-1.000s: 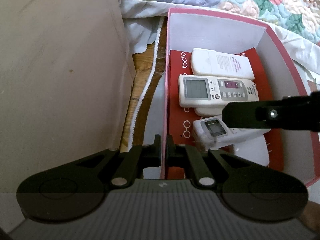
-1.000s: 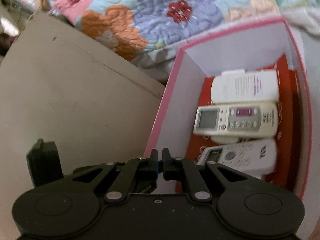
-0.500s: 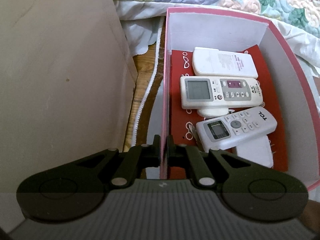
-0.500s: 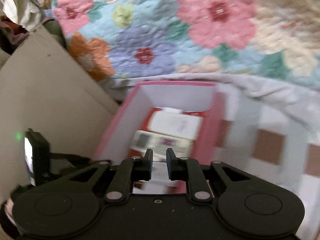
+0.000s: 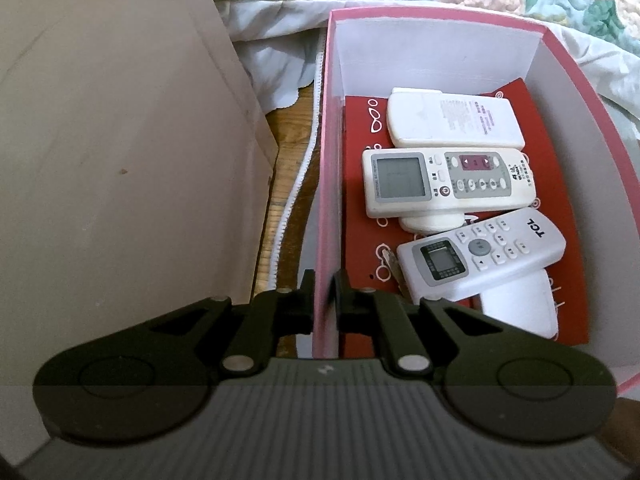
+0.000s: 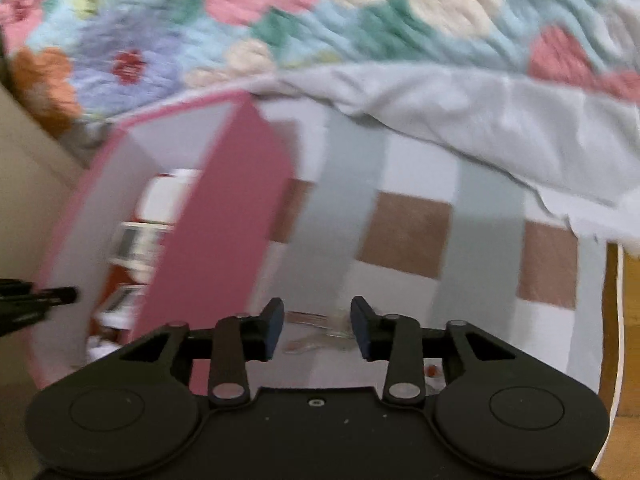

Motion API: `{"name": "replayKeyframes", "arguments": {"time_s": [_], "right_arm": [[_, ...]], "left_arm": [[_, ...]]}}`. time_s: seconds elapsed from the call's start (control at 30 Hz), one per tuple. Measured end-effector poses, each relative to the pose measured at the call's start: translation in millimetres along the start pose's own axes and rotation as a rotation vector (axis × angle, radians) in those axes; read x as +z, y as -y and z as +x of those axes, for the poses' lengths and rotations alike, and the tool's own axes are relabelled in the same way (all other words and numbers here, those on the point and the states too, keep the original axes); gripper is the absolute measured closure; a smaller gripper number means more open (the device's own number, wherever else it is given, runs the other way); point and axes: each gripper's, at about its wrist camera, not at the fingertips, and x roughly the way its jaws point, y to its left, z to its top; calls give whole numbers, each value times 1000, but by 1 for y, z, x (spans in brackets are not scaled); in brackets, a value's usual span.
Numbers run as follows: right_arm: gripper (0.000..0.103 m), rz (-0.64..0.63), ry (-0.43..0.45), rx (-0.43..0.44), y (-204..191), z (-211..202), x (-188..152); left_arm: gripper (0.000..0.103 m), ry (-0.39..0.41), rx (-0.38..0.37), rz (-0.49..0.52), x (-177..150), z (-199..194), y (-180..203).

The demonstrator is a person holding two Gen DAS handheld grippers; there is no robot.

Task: Organize rigid objects
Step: 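Grasp the key ring with two keys using the right tool, then drop the key ring into the box beside the TCL remote, right tool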

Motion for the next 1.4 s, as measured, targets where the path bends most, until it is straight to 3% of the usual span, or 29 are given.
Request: {"name": "replayKeyframes", "arguments": {"time_s": [0.23, 0.3, 0.43, 0.47, 0.53, 0.57, 0.6, 0.63, 0.8, 1.2, 1.4], "right_arm": [[54, 19, 31, -37, 23, 27, -22], [45, -72, 93, -48, 17, 30, -31], [45, -227, 124, -109, -1, 36, -40], [48, -233, 130, -112, -3, 36, -41], [82, -223, 133, -78, -1, 33, -39], [83, -203, 115, -46, 0, 32, -36], [95, -181, 111, -35, 1, 31, -35], [98, -158, 127, -26, 2, 26, -34], [99, -39, 168, 54, 5, 4, -19], [99, -58, 324, 189, -35, -61, 8], [99, -116, 378, 210, -59, -97, 19]], "left_arm": [[95, -4, 11, 4, 0, 1, 1], [95, -6, 14, 5, 0, 2, 2], [95, -9, 19, 6, 0, 2, 2], [95, -10, 22, 6, 0, 2, 3], [94, -10, 30, 10, 0, 3, 5], [94, -10, 34, 13, 0, 3, 6], [94, -10, 36, 13, 0, 2, 6], [94, -11, 38, 12, 0, 2, 6], [94, -11, 39, 8, 0, 2, 6], [94, -23, 22, -9, -2, 4, 2], [94, -22, 17, 3, -3, 2, 2]]}}
